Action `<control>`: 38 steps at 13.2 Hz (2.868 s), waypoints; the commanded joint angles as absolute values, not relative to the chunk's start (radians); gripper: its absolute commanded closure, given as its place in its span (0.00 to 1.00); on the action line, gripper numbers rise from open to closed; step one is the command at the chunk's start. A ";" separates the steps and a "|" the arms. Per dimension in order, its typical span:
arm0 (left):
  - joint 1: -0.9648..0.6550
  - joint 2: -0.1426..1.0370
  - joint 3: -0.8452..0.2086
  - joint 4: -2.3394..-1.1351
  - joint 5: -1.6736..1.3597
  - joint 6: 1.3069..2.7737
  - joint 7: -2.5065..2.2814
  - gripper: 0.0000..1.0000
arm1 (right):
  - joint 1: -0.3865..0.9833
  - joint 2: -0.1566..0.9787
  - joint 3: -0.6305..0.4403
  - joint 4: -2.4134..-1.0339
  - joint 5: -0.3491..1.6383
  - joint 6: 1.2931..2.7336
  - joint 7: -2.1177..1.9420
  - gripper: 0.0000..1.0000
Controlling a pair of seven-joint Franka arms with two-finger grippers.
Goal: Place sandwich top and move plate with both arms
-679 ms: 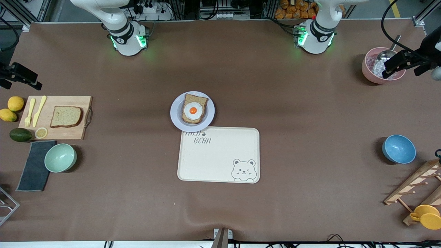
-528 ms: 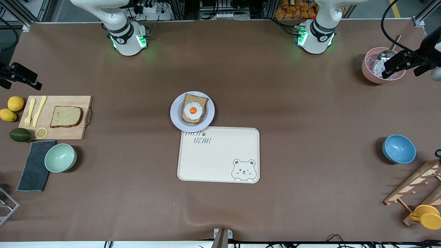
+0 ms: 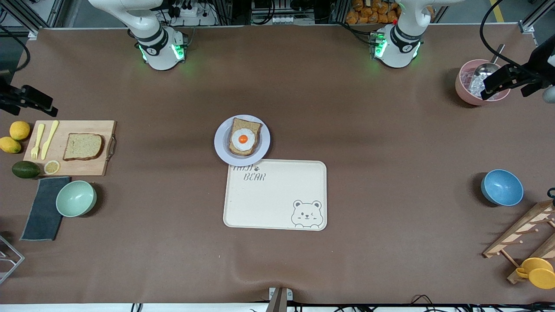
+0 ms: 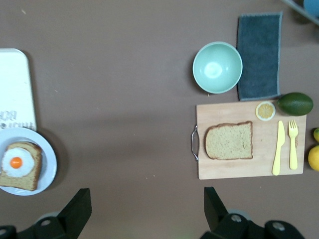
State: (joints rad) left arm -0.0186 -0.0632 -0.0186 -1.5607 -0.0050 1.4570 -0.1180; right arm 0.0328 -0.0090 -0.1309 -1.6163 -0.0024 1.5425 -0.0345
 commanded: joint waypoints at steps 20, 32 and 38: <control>-0.014 -0.067 -0.032 -1.620 -0.003 1.476 -0.135 0.00 | -0.449 0.397 -0.132 -1.939 -0.061 2.183 -0.474 0.00; -0.020 -0.100 -0.063 -1.666 -0.005 1.497 -0.137 0.00 | -0.479 0.511 -0.129 -1.933 -0.021 2.214 -0.512 0.00; -0.014 -0.098 -0.089 -1.674 0.009 1.519 -0.156 0.00 | -0.486 0.531 -0.129 -1.933 -0.021 2.223 -0.535 0.00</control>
